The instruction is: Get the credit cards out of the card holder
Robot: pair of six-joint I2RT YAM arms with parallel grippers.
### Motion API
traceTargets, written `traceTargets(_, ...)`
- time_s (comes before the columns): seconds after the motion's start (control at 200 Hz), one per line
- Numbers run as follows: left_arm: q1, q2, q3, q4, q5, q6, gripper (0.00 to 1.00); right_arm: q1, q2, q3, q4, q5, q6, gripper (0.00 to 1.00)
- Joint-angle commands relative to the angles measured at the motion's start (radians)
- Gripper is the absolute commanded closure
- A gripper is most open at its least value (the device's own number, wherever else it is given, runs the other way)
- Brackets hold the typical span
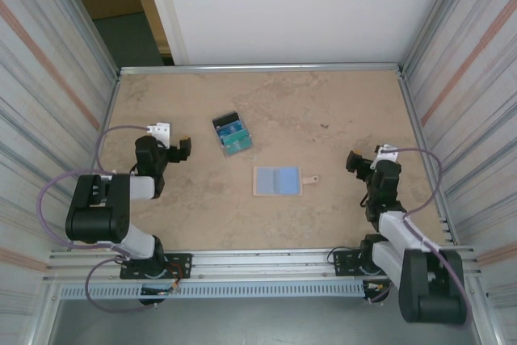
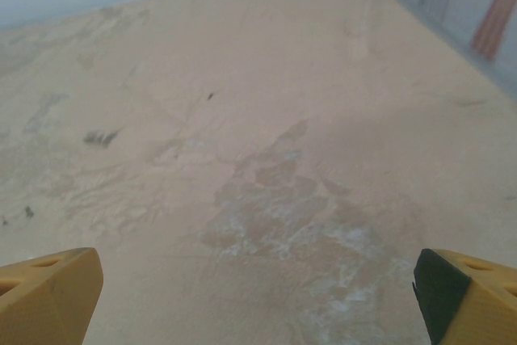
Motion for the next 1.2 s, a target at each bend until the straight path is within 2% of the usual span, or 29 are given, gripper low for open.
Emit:
traceTargets(0.0,-0.003,-0.003,0.005,-0.002,0.008,-0.011,0.01,-0.009,0.111,0.041,0.193,-0.085,-0.042,0.01)
traceTargets(0.566,-0.005,-0.004,0.007,-0.004,0.004,-0.008,0.01,-0.091,0.556,0.165,0.459,-0.226,-0.035,0.01)
traceTargets(0.636,-0.007,-0.004,0.007,-0.004,0.004,-0.009,0.01,-0.087,0.540,0.200,0.366,-0.233,-0.045,0.01)
traceTargets(0.827,-0.006,-0.003,0.007,-0.004,0.003,-0.008,0.01,-0.056,0.555,0.255,0.282,-0.302,-0.117,0.02)
traceTargets(0.932,-0.006,-0.003,0.007,-0.005,0.004,-0.009,0.01,-0.068,0.555,0.238,0.313,-0.417,-0.150,0.01)
traceTargets(1.198,-0.007,-0.004,0.007,-0.004,0.003,-0.008,0.01,-0.067,0.554,0.239,0.313,-0.418,-0.149,0.02)
